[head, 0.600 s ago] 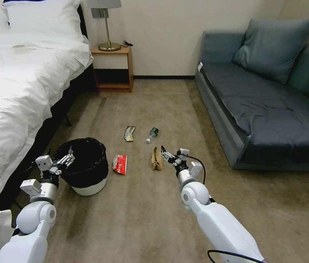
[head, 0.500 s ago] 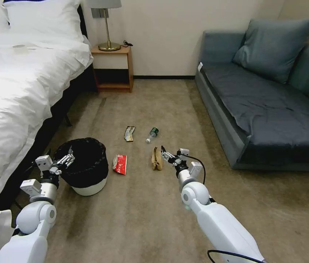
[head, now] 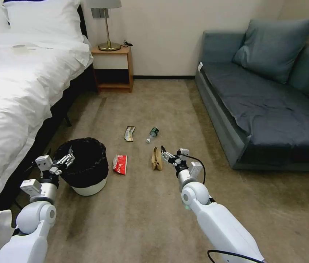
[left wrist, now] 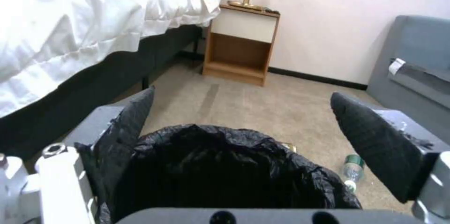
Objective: Pick up the trash bin, then pick up the garbage on the floor and place it into the trash bin.
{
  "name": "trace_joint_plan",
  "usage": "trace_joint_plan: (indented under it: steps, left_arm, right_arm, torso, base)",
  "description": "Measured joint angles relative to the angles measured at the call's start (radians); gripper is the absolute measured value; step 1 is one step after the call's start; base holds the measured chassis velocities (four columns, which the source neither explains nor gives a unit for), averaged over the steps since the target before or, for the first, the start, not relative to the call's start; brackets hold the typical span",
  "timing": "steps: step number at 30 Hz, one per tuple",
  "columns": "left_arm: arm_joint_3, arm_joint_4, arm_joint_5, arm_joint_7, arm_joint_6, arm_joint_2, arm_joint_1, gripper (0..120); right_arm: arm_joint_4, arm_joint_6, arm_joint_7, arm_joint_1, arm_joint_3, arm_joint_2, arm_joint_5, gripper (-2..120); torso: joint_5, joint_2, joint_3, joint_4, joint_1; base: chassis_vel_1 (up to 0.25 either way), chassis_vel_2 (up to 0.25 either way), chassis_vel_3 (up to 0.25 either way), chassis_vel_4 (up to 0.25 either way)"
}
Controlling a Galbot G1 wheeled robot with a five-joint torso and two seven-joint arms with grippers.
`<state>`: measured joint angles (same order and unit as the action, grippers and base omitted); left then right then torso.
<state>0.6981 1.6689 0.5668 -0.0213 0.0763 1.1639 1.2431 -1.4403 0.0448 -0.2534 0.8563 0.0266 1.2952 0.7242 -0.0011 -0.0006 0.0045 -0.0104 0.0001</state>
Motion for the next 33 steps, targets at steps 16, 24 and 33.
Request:
trace_joint_plan:
  steps: [16,24,33]
  left_arm:
    - [0.000,0.000,0.000,0.000,0.000,0.000,0.000,100]
    - [0.000,0.000,0.000,0.000,0.000,0.000,0.000,100]
    - [0.009,0.011,-0.028,0.002,0.014,0.018,-0.003,100]
  right_arm:
    - [0.000,0.000,0.000,0.000,0.000,0.000,0.000,100]
    - [0.000,0.000,0.000,0.000,0.000,0.000,0.000,100]
    - [0.000,0.000,0.000,0.000,0.000,0.000,0.000,100]
  torso:
    - [0.0000,0.000,0.000,0.0000,0.000]
    - [0.0000,0.000,0.000,0.0000,0.000]
    - [-0.0001,0.000,0.000,0.0002,0.000]
  base:
    - [0.000,0.000,0.000,0.000]
    - [0.000,0.000,0.000,0.000]
    - [0.000,0.000,0.000,0.000]
